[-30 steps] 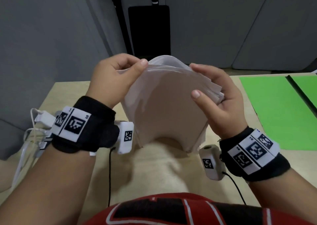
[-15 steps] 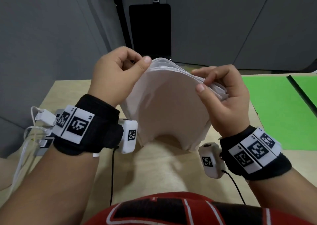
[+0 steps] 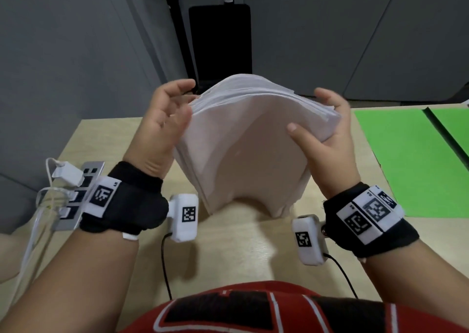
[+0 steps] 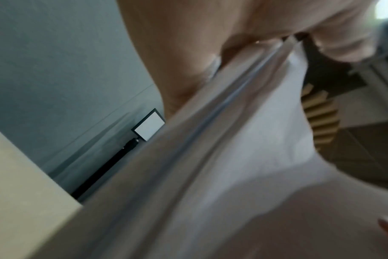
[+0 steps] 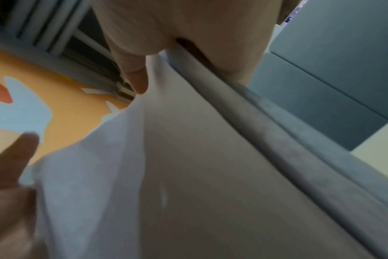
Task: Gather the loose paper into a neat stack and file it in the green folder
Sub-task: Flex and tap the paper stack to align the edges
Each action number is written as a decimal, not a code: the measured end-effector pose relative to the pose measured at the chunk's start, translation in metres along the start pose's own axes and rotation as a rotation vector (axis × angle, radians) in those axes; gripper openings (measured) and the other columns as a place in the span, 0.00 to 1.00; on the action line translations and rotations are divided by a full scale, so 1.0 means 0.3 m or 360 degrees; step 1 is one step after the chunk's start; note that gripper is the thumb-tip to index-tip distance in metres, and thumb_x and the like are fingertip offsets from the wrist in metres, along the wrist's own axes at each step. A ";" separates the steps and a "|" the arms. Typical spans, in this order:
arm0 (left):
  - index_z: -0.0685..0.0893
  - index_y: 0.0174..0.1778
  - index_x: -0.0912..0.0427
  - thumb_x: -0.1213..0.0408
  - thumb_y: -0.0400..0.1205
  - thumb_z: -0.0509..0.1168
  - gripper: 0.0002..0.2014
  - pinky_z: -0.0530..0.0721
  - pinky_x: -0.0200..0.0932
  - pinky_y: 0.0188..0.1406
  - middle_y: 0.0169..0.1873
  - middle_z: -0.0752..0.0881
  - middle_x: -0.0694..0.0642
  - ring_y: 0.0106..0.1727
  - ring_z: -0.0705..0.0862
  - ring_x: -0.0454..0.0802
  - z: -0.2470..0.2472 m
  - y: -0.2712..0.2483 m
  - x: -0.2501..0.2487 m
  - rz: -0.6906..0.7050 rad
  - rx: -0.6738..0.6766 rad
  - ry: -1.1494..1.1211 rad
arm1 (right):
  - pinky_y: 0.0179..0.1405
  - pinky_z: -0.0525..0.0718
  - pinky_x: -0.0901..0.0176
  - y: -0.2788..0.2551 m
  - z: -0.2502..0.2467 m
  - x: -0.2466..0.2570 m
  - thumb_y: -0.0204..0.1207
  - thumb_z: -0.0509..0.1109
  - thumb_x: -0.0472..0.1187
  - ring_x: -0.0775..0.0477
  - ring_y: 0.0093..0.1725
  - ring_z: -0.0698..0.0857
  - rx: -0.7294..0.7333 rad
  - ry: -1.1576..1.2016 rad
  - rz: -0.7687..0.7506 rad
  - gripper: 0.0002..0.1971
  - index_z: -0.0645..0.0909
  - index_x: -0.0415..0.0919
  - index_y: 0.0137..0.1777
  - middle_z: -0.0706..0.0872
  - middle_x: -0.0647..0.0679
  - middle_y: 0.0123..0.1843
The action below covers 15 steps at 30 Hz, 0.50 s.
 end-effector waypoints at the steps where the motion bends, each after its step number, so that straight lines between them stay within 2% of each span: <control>1: 0.76 0.64 0.44 0.45 0.64 0.77 0.32 0.79 0.47 0.61 0.60 0.80 0.54 0.61 0.80 0.51 0.001 -0.011 0.030 -0.0025 0.0085 -0.0019 | 0.62 0.84 0.49 0.002 0.002 -0.028 0.67 0.77 0.42 0.50 0.61 0.85 0.0074 -0.0003 0.0128 0.30 0.71 0.49 0.69 0.82 0.44 0.65; 3: 0.73 0.68 0.47 0.55 0.61 0.80 0.39 0.81 0.45 0.61 0.65 0.81 0.50 0.64 0.81 0.47 0.009 -0.035 0.099 -0.0165 0.0162 0.0117 | 0.64 0.84 0.43 0.000 0.008 -0.080 0.66 0.76 0.45 0.46 0.63 0.85 0.0237 -0.0059 0.0333 0.30 0.75 0.44 0.70 0.86 0.44 0.64; 4: 0.77 0.67 0.48 0.59 0.62 0.79 0.36 0.82 0.45 0.60 0.62 0.84 0.48 0.63 0.83 0.43 0.016 -0.048 0.136 -0.0265 0.0168 0.0236 | 0.63 0.83 0.40 -0.003 0.012 -0.098 0.67 0.76 0.45 0.44 0.63 0.86 0.0291 -0.0158 0.0393 0.26 0.78 0.43 0.67 0.88 0.45 0.61; 6: 0.85 0.51 0.46 0.61 0.69 0.76 0.16 0.81 0.37 0.49 0.46 0.90 0.43 0.48 0.85 0.29 0.034 -0.072 0.175 -0.0406 0.0030 0.0484 | 0.62 0.84 0.42 -0.010 0.020 -0.118 0.75 0.72 0.42 0.43 0.60 0.86 0.0314 -0.0379 0.0416 0.12 0.82 0.46 0.58 0.89 0.49 0.53; 7: 0.85 0.44 0.45 0.62 0.73 0.74 0.08 0.80 0.32 0.43 0.40 0.88 0.40 0.41 0.84 0.24 0.038 -0.078 0.173 -0.0378 -0.0080 0.0607 | 0.60 0.84 0.44 -0.015 0.026 -0.113 0.78 0.69 0.40 0.45 0.57 0.86 0.0297 -0.0377 0.0397 0.07 0.83 0.47 0.55 0.89 0.52 0.50; 8: 0.84 0.41 0.44 0.62 0.75 0.72 0.07 0.79 0.27 0.38 0.39 0.87 0.39 0.37 0.83 0.23 0.040 -0.077 0.164 -0.0318 -0.0172 0.0649 | 0.57 0.85 0.46 -0.014 0.027 -0.103 0.79 0.68 0.41 0.47 0.54 0.87 0.0254 -0.0313 0.0368 0.06 0.83 0.48 0.54 0.88 0.52 0.48; 10: 0.85 0.41 0.45 0.62 0.74 0.73 0.06 0.82 0.26 0.39 0.38 0.88 0.41 0.40 0.86 0.28 0.026 -0.069 0.125 -0.0157 -0.0302 0.0449 | 0.52 0.86 0.48 -0.005 0.010 -0.073 0.75 0.71 0.44 0.48 0.50 0.87 0.0096 -0.0091 0.0281 0.08 0.84 0.46 0.52 0.89 0.49 0.48; 11: 0.86 0.45 0.46 0.60 0.71 0.75 0.09 0.85 0.32 0.43 0.41 0.90 0.44 0.45 0.88 0.36 0.015 -0.063 0.105 -0.0089 -0.0310 0.0327 | 0.52 0.87 0.49 0.001 0.000 -0.066 0.73 0.72 0.45 0.47 0.52 0.88 0.0039 0.0004 0.0238 0.12 0.84 0.44 0.54 0.90 0.46 0.50; 13: 0.85 0.56 0.54 0.60 0.66 0.75 0.21 0.86 0.45 0.53 0.51 0.90 0.52 0.56 0.87 0.50 -0.003 -0.053 0.099 0.0002 -0.0213 0.0189 | 0.56 0.87 0.47 0.011 -0.017 -0.077 0.70 0.74 0.45 0.43 0.58 0.88 0.0047 0.0072 0.0207 0.21 0.80 0.42 0.64 0.89 0.42 0.59; 15: 0.84 0.59 0.54 0.60 0.62 0.77 0.27 0.86 0.44 0.54 0.52 0.90 0.50 0.58 0.87 0.50 -0.007 -0.060 0.130 -0.0129 -0.0160 0.0157 | 0.60 0.86 0.44 0.004 -0.009 -0.111 0.69 0.75 0.44 0.44 0.61 0.87 0.0191 -0.0014 0.0328 0.26 0.77 0.44 0.68 0.88 0.44 0.62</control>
Point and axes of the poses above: each hand's wrist, its own y-axis towards the middle knuckle, its own z-axis out of the palm, x = y × z, the point moved 4 cm from there along y, towards the middle knuckle
